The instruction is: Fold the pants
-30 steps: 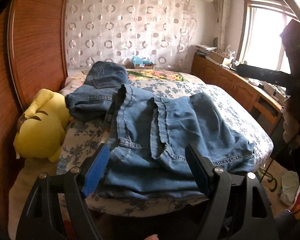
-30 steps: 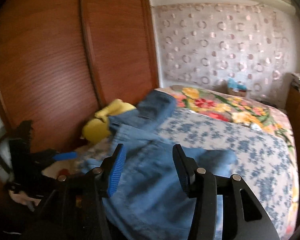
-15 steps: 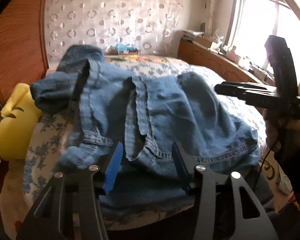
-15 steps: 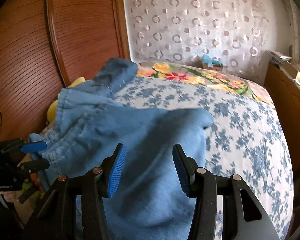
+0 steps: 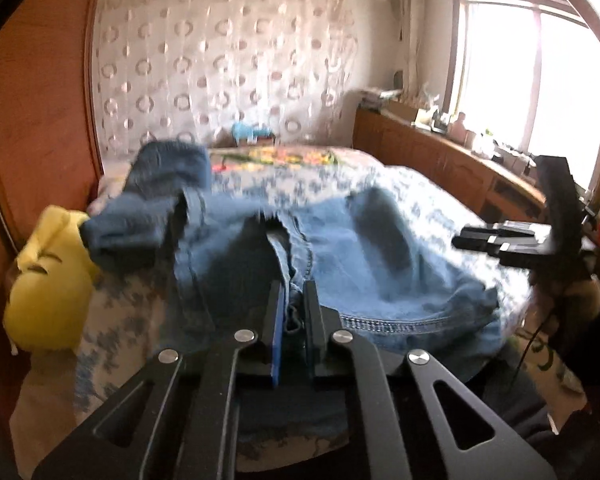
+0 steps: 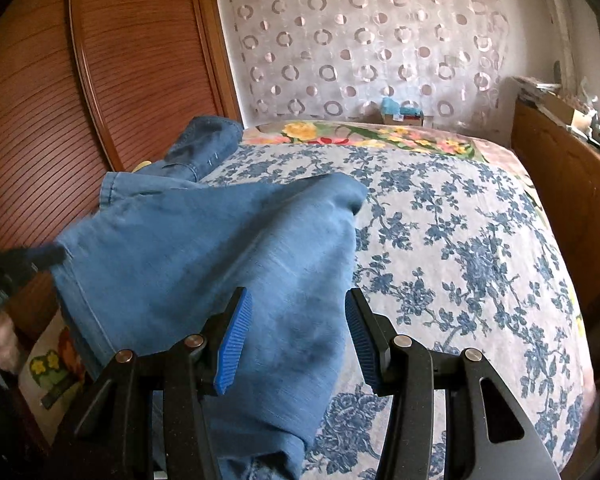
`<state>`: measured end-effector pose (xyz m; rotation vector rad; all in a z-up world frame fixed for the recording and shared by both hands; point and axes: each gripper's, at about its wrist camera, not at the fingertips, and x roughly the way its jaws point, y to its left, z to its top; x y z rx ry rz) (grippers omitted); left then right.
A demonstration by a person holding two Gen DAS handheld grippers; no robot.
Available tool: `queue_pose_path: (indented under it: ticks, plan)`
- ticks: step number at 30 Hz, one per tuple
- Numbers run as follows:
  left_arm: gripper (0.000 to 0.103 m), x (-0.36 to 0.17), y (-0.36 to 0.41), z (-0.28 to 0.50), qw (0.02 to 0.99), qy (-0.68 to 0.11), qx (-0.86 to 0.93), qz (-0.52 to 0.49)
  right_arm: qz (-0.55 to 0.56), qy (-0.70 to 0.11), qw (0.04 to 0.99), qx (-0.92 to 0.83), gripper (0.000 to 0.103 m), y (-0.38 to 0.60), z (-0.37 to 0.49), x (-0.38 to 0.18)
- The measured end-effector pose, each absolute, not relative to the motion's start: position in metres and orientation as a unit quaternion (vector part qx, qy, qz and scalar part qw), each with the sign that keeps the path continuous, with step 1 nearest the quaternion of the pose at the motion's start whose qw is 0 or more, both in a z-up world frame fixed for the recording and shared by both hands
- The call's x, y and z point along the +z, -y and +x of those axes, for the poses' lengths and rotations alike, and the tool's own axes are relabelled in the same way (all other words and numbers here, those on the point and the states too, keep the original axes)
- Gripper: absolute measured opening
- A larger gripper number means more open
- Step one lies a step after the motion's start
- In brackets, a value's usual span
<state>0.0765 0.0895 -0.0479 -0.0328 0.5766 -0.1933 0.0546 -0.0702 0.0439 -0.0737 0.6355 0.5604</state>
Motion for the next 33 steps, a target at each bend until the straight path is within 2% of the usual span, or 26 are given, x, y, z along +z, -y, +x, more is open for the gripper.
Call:
queue_pose_path:
  ticks: [5, 14, 17, 19, 21, 29, 30, 31, 33]
  plan:
    - [0.009, -0.027, -0.112, 0.060, 0.962, -0.262, -0.071, -0.028, -0.025, -0.308, 0.906, 0.288, 0.050, 0.070, 0.043, 0.046]
    - [0.010, -0.061, -0.121, 0.068, 0.943, -0.322, -0.074, -0.048, -0.069, -0.338, 0.894, 0.287, 0.050, 0.055, 0.016, 0.023]
    - [0.019, -0.060, -0.118, 0.071, 0.943, -0.324, -0.066, -0.040, -0.071, -0.353, 0.888, 0.287, 0.050, 0.057, 0.013, 0.016]
    - [0.039, -0.055, -0.119, 0.074, 0.945, -0.318, -0.063, -0.038, -0.069, -0.357, 0.886, 0.288, 0.050, 0.058, 0.011, 0.017]
    - [0.047, -0.049, -0.119, 0.077, 0.948, -0.308, -0.066, -0.037, -0.064, -0.356, 0.886, 0.290, 0.050, 0.061, 0.011, 0.019]
    - [0.047, -0.039, -0.116, 0.127, 0.948, -0.306, -0.090, -0.023, -0.043, -0.316, 0.902, 0.291, 0.050, 0.065, 0.023, 0.039]
    - [0.042, -0.040, -0.114, 0.137, 0.946, -0.310, -0.091, -0.020, -0.042, -0.311, 0.905, 0.287, 0.050, 0.064, 0.028, 0.039]
    - [0.034, -0.041, -0.113, 0.143, 0.944, -0.315, -0.095, -0.018, -0.046, -0.308, 0.907, 0.282, 0.050, 0.062, 0.032, 0.037]
    - [0.026, -0.046, -0.111, 0.159, 0.939, -0.327, -0.109, -0.016, -0.051, -0.308, 0.909, 0.276, 0.050, 0.058, 0.040, 0.032]
